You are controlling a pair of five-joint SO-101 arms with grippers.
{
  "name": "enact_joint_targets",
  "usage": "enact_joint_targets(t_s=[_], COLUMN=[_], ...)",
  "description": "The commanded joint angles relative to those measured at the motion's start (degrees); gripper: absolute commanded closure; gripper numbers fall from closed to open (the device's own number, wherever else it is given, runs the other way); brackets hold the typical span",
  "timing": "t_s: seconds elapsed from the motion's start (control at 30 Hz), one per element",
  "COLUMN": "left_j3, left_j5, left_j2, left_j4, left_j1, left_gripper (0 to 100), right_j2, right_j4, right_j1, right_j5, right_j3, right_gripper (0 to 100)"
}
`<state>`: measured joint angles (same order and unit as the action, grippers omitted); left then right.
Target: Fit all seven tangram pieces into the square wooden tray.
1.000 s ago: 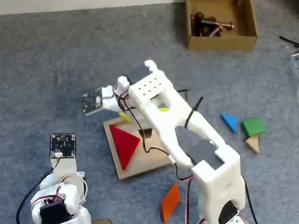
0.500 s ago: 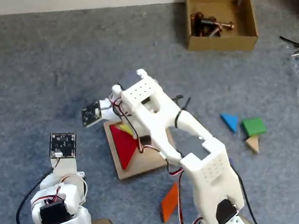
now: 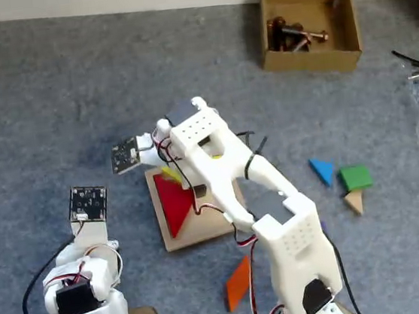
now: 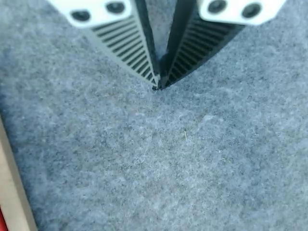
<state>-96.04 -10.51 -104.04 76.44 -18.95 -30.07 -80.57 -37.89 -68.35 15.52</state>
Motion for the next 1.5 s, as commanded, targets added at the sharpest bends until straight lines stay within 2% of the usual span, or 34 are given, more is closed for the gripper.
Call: enact_joint_targets(t_s=[0.0,0.23,0.4,0.67,0.87,1.23,1.47], left_j3=[-1.10,-1.10,-1.10,-1.10,-1.10,-1.10,-1.10], left_j5=[0.26,0.26,0.26,0.26,0.26,0.26,0.26], left_j2=[-0.31,-0.31,-0.31,-0.31,-0.31,-0.31,-0.31], left_j4=[0.26,0.26,0.26,0.26,0.26,0.26,0.26], left_j1=[-1.01,-1.01,-1.01,-1.01,-1.01,-1.01,-1.01], left_gripper=[99,99,99,99,99,99,99], right_j2=[1.19,1.19,1.19,1.19,1.19,1.10,1.19], right_j4=[1.27,0.92,0.84,0.84,0.84,0.92,0.92], right_j1=[-0.66,-0.66,-0.66,-0.75,-0.75,-2.33,-4.09], right_j5=[-0.44,-0.44,-0.35,-0.26,-0.18,-0.18,3.87], right_j3=[2.86,2.68,2.68,2.68,2.68,0.66,-0.04], right_gripper=[94.3,94.0,88.5,87.7,80.6,80.1,69.3])
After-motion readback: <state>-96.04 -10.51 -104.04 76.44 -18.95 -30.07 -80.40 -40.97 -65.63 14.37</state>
